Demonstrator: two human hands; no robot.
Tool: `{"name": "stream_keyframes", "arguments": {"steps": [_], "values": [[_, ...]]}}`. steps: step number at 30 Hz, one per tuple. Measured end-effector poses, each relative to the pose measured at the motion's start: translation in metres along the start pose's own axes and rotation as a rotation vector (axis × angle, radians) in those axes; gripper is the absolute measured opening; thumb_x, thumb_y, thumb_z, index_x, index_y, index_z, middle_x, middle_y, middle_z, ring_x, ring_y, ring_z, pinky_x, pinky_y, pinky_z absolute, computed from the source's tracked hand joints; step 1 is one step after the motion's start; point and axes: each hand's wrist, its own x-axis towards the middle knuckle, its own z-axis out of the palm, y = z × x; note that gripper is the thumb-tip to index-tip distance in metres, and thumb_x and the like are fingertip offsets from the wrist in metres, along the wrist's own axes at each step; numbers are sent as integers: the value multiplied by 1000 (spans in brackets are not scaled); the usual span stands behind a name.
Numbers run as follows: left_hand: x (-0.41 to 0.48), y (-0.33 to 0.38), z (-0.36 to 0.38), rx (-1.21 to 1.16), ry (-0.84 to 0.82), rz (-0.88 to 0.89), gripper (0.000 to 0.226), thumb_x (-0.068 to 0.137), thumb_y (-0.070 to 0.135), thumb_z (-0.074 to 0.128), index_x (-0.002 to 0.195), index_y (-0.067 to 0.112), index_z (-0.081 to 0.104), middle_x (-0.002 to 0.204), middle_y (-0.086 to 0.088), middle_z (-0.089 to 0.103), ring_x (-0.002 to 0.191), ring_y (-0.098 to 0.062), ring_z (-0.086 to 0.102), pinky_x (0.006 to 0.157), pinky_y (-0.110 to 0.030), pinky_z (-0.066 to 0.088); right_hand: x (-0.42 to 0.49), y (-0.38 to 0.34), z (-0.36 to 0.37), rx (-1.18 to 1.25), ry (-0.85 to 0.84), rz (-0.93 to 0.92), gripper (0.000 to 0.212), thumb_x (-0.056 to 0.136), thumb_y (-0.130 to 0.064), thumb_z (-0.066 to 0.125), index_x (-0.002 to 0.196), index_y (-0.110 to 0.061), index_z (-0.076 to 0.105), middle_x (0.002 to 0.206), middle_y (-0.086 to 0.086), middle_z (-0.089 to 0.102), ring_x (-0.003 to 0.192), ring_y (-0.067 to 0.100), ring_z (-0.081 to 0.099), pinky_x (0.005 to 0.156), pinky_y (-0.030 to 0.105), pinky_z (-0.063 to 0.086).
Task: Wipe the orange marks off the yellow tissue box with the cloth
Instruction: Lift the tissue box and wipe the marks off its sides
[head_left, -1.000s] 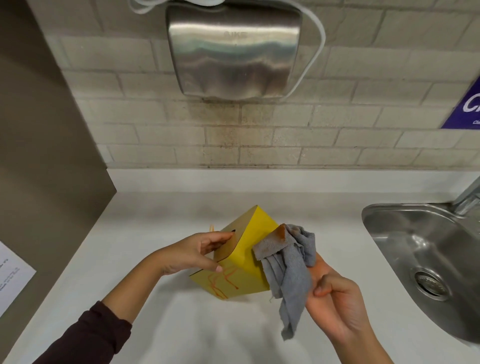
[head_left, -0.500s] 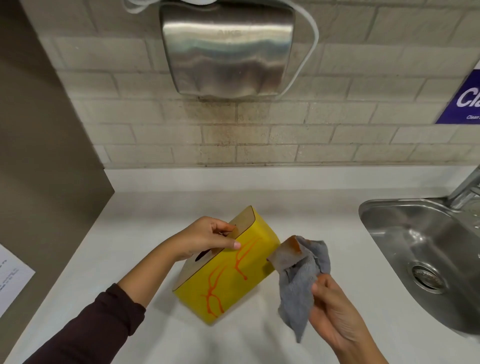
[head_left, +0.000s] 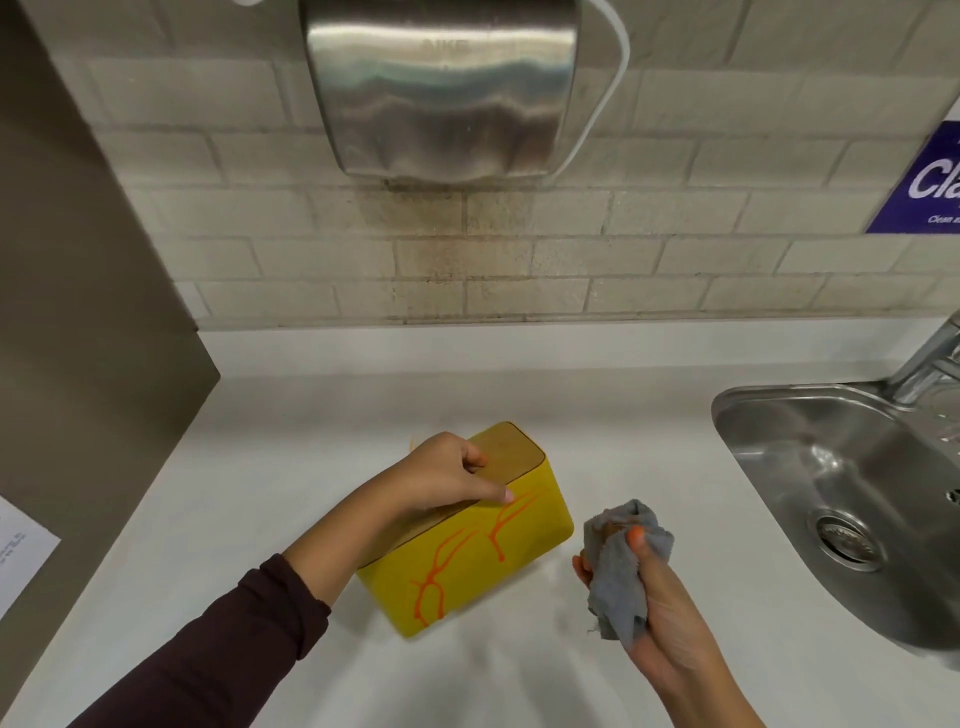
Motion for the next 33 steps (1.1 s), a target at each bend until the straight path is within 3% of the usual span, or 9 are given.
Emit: {"name": "stream_keyframes", "arguments": {"steps": [4, 8, 11, 16, 19, 23, 26, 29, 33], "values": [[7, 7, 3, 116, -29, -12, 73, 59, 56, 75, 114, 10, 64, 110, -4, 67, 97, -16, 63, 83, -33, 50, 4, -5, -10, -342, 45, -168, 21, 64, -26, 72, 85, -27, 73, 88, 8, 75, 84, 23, 71, 64, 29, 58], [17, 13, 10, 227, -115, -7, 45, 60, 59, 71, 75, 18, 63, 71, -4, 55, 67, -16, 53, 61, -31, 38, 5, -9, -8, -521, 104, -288, 44, 57, -9, 85, 96, -18, 65, 84, 5, 73, 82, 25, 68, 57, 20, 54], [23, 15, 15, 224, -157, -20, 38, 65, 56, 71, 56, 20, 62, 53, 6, 48, 55, -11, 47, 53, -26, 34, 7, -9, -6, -707, 268, -388, 68, 58, -3, 87, 106, -20, 42, 88, -4, 64, 75, 9, 66, 57, 22, 47], [29, 16, 12, 205, -202, -45, 48, 70, 57, 66, 93, 16, 74, 88, -5, 72, 76, -15, 63, 67, -30, 48, 17, -1, -5, -864, 260, -547, 54, 67, 1, 79, 85, -34, 42, 88, -5, 59, 73, 1, 62, 57, 12, 47], [30, 13, 11, 193, -205, -49, 49, 74, 60, 62, 96, 17, 73, 92, -8, 72, 75, -16, 62, 69, -30, 48, 26, 7, 11, -942, 216, -623, 44, 73, 7, 71, 95, -25, 50, 107, 6, 51, 88, -2, 57, 72, 3, 44], [29, 7, 10, 159, -204, -71, 51, 78, 63, 54, 102, 21, 71, 103, -8, 69, 89, -19, 63, 83, -36, 50, 29, 27, 27, -1065, 63, -677, 47, 80, 6, 57, 114, -26, 49, 122, -5, 32, 106, -19, 43, 81, -5, 35], [28, 1, 4, 262, -208, -34, 51, 86, 63, 39, 117, 30, 62, 121, -7, 61, 110, -24, 54, 99, -40, 41, 34, 33, 28, -1090, 20, -676, 53, 84, 7, 54, 119, -32, 46, 125, -18, 29, 109, -20, 40, 82, -5, 35], [21, -17, -12, 381, -180, -30, 52, 89, 65, 28, 123, 36, 55, 126, -1, 55, 115, -20, 42, 100, -39, 23, 44, 31, 28, -1098, -4, -669, 48, 85, 5, 54, 122, -26, 50, 124, -25, 27, 108, -20, 41, 81, -5, 35], [8, -46, -21, 197, -211, 7, 48, 90, 60, 32, 133, 41, 44, 120, 12, 52, 115, -13, 42, 97, -28, 30, 51, 32, 28, -1019, -32, -664, 45, 86, 0, 58, 116, -33, 51, 124, -23, 32, 111, -17, 42, 84, -3, 36]]}}
